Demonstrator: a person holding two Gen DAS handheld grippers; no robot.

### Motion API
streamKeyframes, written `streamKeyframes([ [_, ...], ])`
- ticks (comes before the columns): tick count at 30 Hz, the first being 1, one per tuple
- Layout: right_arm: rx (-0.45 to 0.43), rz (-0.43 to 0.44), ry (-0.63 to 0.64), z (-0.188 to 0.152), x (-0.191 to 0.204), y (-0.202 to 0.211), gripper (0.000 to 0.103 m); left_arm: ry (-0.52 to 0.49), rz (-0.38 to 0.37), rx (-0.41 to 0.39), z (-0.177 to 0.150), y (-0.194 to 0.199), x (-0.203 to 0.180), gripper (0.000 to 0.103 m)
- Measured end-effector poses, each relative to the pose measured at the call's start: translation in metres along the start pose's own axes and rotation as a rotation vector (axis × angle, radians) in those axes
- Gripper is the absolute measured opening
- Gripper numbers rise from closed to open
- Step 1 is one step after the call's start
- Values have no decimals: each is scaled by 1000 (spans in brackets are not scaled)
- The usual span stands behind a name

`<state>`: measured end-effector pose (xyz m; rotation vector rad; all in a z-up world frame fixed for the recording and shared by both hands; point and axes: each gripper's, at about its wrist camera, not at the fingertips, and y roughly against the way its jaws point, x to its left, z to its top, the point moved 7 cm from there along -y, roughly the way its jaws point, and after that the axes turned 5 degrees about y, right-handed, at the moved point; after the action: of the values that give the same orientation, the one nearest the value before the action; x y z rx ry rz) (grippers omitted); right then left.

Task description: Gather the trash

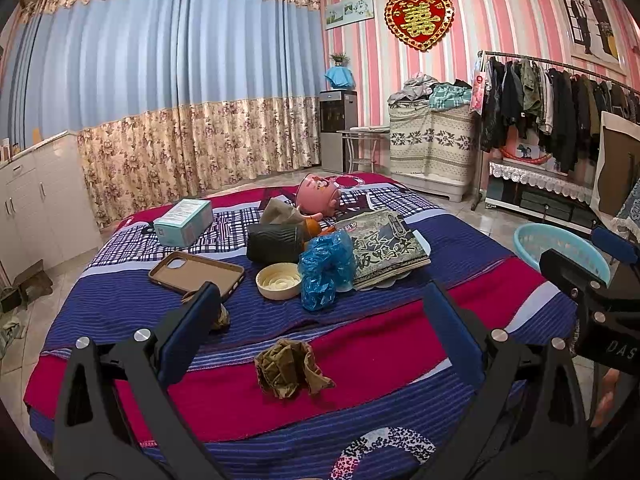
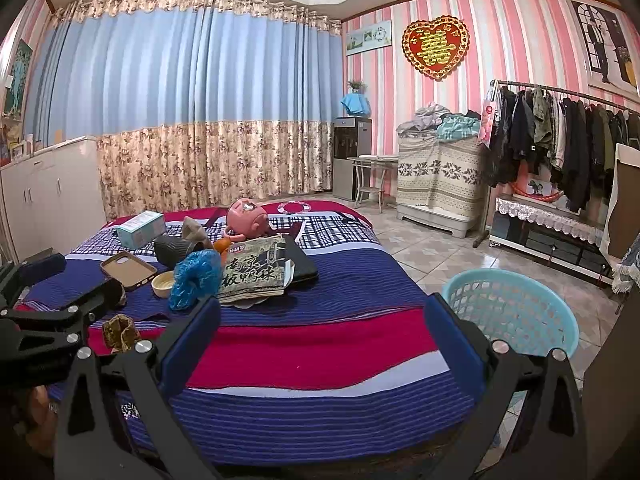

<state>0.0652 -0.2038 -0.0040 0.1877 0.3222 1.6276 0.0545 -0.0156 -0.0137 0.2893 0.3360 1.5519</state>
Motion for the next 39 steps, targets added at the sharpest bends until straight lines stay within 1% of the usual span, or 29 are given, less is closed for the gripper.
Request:
streamKeyframes([
  [3, -1, 1, 4, -1, 3, -2, 99, 0, -2, -2, -2, -2, 5, 98],
  [12, -1, 1, 4, -1, 2, -2, 99, 2, -3, 2, 2, 10, -5, 98],
  [14, 0, 2, 4, -1, 3, -3, 99, 1, -1, -1, -3, -3, 5, 98],
  [21, 1, 2, 4, -1, 1, -3, 99, 3, -2, 1, 0, 7, -3, 98],
  [22, 1, 1, 3, -1, 1, -2, 99, 1, -1, 0, -3, -3, 5, 98],
  [31, -1, 3, 2, -1, 2, -4, 99, 0, -2, 0, -1, 4, -1, 98],
  [33, 0, 3, 3, -1, 2, -4, 99, 2, -2, 0, -3, -3, 5, 98],
  [39, 0, 3, 4, -1, 2, -4, 99, 5, -2, 3, -2, 0, 2, 98],
])
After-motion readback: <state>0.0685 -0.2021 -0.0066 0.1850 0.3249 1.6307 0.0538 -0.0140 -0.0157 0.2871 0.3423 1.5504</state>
